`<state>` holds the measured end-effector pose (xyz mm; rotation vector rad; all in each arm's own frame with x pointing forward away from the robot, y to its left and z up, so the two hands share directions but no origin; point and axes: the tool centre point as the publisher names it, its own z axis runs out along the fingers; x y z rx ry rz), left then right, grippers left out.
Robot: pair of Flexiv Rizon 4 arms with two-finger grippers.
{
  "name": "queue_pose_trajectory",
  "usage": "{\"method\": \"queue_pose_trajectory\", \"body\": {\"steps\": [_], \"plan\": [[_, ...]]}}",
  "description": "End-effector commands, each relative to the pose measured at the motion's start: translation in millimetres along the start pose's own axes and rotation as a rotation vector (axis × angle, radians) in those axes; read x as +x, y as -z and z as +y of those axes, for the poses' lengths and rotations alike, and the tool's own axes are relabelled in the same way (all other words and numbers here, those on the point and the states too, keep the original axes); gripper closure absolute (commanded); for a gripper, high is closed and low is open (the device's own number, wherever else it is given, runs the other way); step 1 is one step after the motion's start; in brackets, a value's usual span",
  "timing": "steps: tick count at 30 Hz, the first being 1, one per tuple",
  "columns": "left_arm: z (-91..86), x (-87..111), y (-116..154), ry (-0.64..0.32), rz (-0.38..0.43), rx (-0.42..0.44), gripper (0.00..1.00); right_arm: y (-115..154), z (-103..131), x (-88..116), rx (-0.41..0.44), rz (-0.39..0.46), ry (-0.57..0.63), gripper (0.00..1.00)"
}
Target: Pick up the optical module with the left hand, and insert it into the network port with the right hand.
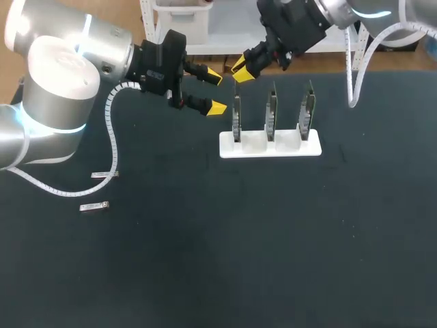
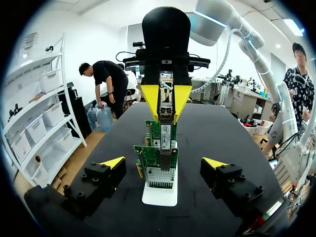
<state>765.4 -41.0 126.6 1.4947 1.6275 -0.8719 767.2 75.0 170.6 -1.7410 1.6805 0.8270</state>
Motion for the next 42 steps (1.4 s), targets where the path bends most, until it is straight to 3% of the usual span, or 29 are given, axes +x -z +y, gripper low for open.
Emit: {"method": "queue_pose_trajectory", "body": {"steps": [1, 31, 33, 34, 35, 42], "plan": [[0.5, -0.9, -0.8, 0.002, 0.005, -0.001, 0.00, -1.2, 0.3, 1.3, 0.001, -0.001, -0.003, 1.00], [0.5, -0.9, -0.8, 0.002, 0.005, -0.001, 0.00, -7.6, -1.0, 9.4, -0.006, 0.013, -0.027, 1.00], [0.5, -0.9, -0.8, 0.002, 0.005, -0.001, 0.00, -7.2, -1.2, 9.4, -0.006, 0.010, -0.031, 0.51], [0.5, -0.9, -0.8, 0.002, 0.005, -0.001, 0.00, -6.9, -1.2, 9.3, -0.006, 0.009, -0.031, 0.16], [0.5, -0.9, -0.8, 0.002, 0.005, -0.001, 0.00, -6.5, -1.2, 9.2, -0.005, 0.008, -0.032, 0.00], [0.5, -0.9, -0.8, 0.002, 0.005, -0.001, 0.00, -0.6, 1.1, 7.7, 0.012, -0.019, -0.037, 0.00]]}}
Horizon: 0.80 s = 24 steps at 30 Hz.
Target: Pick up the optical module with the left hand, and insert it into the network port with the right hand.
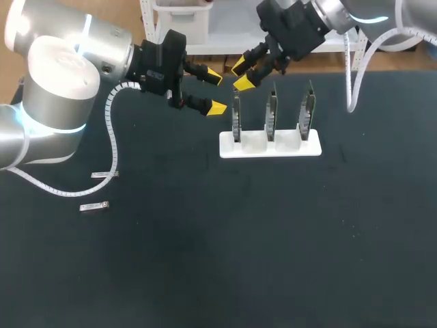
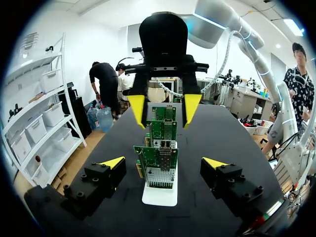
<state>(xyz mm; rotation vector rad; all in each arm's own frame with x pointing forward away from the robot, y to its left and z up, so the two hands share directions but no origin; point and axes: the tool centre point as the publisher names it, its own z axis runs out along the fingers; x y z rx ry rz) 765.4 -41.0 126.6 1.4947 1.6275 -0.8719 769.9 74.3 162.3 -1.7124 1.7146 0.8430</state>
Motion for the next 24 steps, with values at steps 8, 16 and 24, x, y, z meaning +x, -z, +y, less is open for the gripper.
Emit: {"method": "queue_pose_trajectory", "body": {"steps": [8, 16, 24], "plan": [[0.5, -0.9, -1, 0.002, 0.005, -0.001, 0.00, 25, 7, 8, 0.014, -0.170, -0.032, 0.00], [0.5, -0.9, -1, 0.002, 0.005, -0.001, 0.00, 32, 8, 15, 0.020, -0.173, -0.047, 1.00], [0.5, -0.9, -1, 0.002, 0.005, -0.001, 0.00, 31, 10, 13, 0.013, -0.147, -0.014, 1.00]]}}
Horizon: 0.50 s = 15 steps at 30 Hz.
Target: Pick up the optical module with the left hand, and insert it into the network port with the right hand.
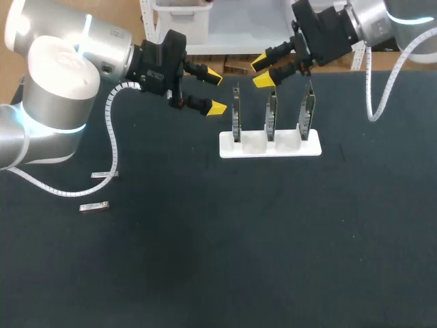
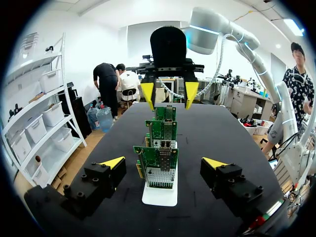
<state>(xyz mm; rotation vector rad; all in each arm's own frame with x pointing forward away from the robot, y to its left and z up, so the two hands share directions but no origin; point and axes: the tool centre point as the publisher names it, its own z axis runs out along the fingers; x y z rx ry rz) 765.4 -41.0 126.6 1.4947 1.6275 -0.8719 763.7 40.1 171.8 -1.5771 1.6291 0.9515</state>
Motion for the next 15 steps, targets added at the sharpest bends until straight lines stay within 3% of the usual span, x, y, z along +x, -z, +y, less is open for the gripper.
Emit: {"method": "queue_pose_trajectory", "body": {"steps": [1, 15], "plan": [[0.5, -0.9, -0.7, 0.002, 0.005, -0.001, 0.00, -1.1, 3.1, -1.1, -0.001, 0.012, 0.009, 1.00], [0.5, -0.9, -0.7, 0.002, 0.005, -0.001, 0.00, -1.4, 8.7, 0.4, -0.006, 0.053, 0.027, 1.00]]}}
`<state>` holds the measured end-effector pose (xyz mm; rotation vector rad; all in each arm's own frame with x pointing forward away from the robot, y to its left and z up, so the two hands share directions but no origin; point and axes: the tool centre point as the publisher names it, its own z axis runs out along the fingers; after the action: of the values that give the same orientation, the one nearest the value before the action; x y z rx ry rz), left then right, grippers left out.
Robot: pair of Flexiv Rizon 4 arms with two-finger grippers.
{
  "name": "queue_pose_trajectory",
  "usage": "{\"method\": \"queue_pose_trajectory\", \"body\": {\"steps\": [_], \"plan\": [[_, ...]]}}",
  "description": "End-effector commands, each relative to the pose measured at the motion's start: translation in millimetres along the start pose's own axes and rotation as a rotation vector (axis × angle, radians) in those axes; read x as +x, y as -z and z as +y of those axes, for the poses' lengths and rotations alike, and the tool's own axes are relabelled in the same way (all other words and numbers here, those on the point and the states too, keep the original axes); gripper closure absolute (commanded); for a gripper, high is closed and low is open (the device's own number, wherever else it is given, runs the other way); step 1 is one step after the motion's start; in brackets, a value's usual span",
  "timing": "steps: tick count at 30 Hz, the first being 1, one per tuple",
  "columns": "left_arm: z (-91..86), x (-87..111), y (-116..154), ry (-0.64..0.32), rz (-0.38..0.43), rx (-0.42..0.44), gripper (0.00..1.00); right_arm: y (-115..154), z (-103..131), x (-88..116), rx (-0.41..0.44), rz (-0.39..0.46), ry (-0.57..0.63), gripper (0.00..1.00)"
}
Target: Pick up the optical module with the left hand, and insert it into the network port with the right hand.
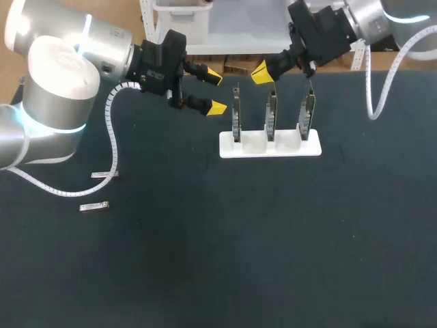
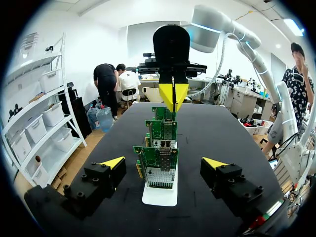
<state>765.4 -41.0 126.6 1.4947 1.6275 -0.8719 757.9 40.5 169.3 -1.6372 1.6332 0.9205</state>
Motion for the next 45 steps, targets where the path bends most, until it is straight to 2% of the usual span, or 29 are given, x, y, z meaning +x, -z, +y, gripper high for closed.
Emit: {"method": "queue_pose_trajectory", "body": {"steps": [1, 10, 32, 45], "plan": [[0.5, -0.9, -1, 0.002, 0.005, -0.001, 0.00, 0, 3, -2, 0.011, 0.012, 0.002, 1.00], [0.5, -0.9, -1, 0.002, 0.005, -0.001, 0.00, -2, 7, -5, 0.027, 0.046, 0.018, 1.00], [0.5, -0.9, -1, 0.002, 0.005, -0.001, 0.00, -4, -1, -19, 0.001, 0.044, 0.054, 1.00], [0.5, -0.9, -1, 0.002, 0.005, -0.001, 0.00, -14, -7, -15, -0.039, 0.039, 0.036, 1.00]]}}
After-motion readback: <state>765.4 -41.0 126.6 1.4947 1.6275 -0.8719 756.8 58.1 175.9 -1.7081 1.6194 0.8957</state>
